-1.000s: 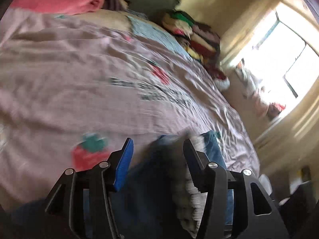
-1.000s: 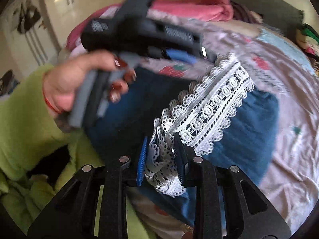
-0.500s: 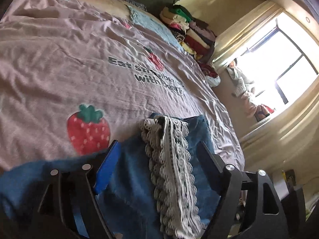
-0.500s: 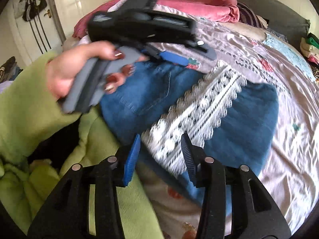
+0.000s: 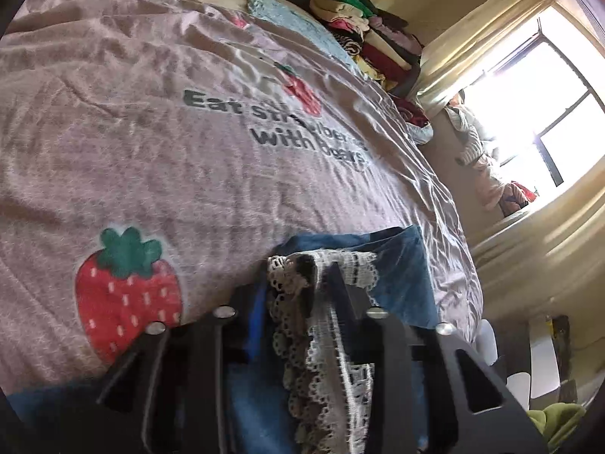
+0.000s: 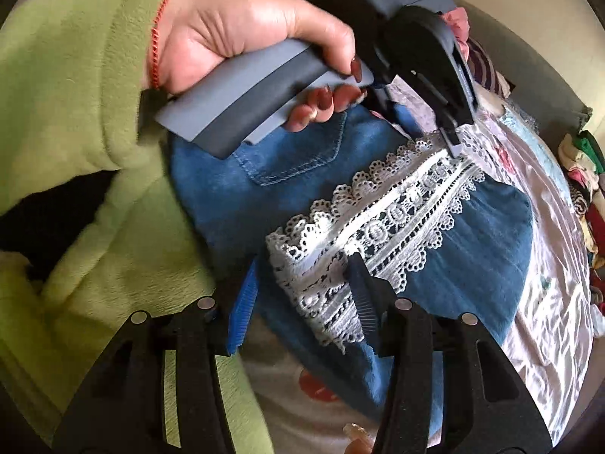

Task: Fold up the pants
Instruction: 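Lift the lace-trimmed end with the right tool and fold it over the pants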

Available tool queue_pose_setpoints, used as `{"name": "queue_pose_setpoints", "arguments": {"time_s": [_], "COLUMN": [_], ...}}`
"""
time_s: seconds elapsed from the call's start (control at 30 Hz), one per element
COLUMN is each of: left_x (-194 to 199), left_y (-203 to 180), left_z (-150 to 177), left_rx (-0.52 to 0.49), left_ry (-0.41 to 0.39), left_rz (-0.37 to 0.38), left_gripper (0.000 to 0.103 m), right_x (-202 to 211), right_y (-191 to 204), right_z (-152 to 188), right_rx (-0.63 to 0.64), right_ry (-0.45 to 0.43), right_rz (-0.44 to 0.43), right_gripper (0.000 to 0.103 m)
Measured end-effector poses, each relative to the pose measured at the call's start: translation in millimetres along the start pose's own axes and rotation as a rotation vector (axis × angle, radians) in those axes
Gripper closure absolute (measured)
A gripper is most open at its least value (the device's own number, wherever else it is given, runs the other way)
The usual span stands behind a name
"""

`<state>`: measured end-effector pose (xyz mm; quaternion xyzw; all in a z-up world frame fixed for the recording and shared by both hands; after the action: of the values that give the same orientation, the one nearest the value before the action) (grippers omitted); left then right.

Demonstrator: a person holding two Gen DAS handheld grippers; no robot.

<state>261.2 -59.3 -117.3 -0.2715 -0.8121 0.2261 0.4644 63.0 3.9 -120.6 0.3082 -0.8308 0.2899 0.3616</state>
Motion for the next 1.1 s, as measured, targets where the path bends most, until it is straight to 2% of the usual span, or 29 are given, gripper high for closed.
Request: {"name": "queue_pose_setpoints", "arguments": {"time_s": [0.07, 0.23, 0.33, 0.53, 0.67, 0.73, 0.8, 0.87, 0.93, 0.97, 1.1], "left_x": [0.4, 29.4, 47.4, 50.2, 46.1, 50.5, 61.0, 73.5, 87.6, 92.6, 104.1], "left_y": [-5.5, -21.6, -20.5, 7.6, 19.5, 19.2, 15.3, 8.4, -0.9, -5.8, -31.8], "left_z": [-1.5, -2.9, 3.0, 18.4, 21.9, 21.1, 19.4, 18.7, 19.3, 21.2, 40.4], "left_rx": [-0.028, -0.055, -0.076, -0.052, -0.047, -0.049, -0.064, -0.089, -0.116, -0.13, -0.214], "left_ry": [-0.003, -0.058, -0.086, -0.078, -0.082, -0.105, -0.134, -0.163, -0.19, -0.194, -0.184], "left_rz": [-0.007, 0.027, -0.014, -0.115, -0.133, -0.137, -0.155, -0.171, -0.181, -0.18, -0.2], "left_gripper": [0.084, 0.086, 0.085, 0.085, 0.078, 0.074, 0.065, 0.063, 0.056, 0.047, 0.039], "right_x": [4.2, 30.4, 36.5, 15.2, 17.3, 30.5, 47.8, 56.0, 58.6, 59.9, 52.7], "right_y": [-3.3, -9.2, -1.1, 19.8, 18.6, 11.6, 0.4, -16.6, -36.3, -40.8, -65.7], "right_z": [-0.8, -9.5, -13.5, -10.2, -8.1, -12.7, -17.3, -18.3, -13.9, -10.3, 3.7], "right_rx": [-0.03, -0.093, -0.068, -0.011, -0.043, -0.063, -0.123, -0.17, -0.205, -0.218, -0.269], "right_ry": [-0.011, -0.08, -0.102, -0.034, -0.025, -0.064, -0.113, -0.138, -0.139, -0.137, -0.108], "right_rz": [-0.037, -0.15, -0.192, -0.212, -0.253, -0.282, -0.31, -0.287, -0.23, -0.213, -0.141], "right_gripper": [0.089, 0.09, 0.09, 0.089, 0.079, 0.077, 0.069, 0.068, 0.067, 0.067, 0.067]}}
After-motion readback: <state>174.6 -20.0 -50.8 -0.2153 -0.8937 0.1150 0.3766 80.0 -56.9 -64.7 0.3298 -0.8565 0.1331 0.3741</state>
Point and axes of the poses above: each gripper's, at about its wrist camera, not at the fingertips, and x roughly against the way its jaws point, y to its left, z to its underside, the point moved 9 cm from there along -x, roughly the way its jaws point, and after that the axes turned 4 degrees about z, right-handed, at the moved point
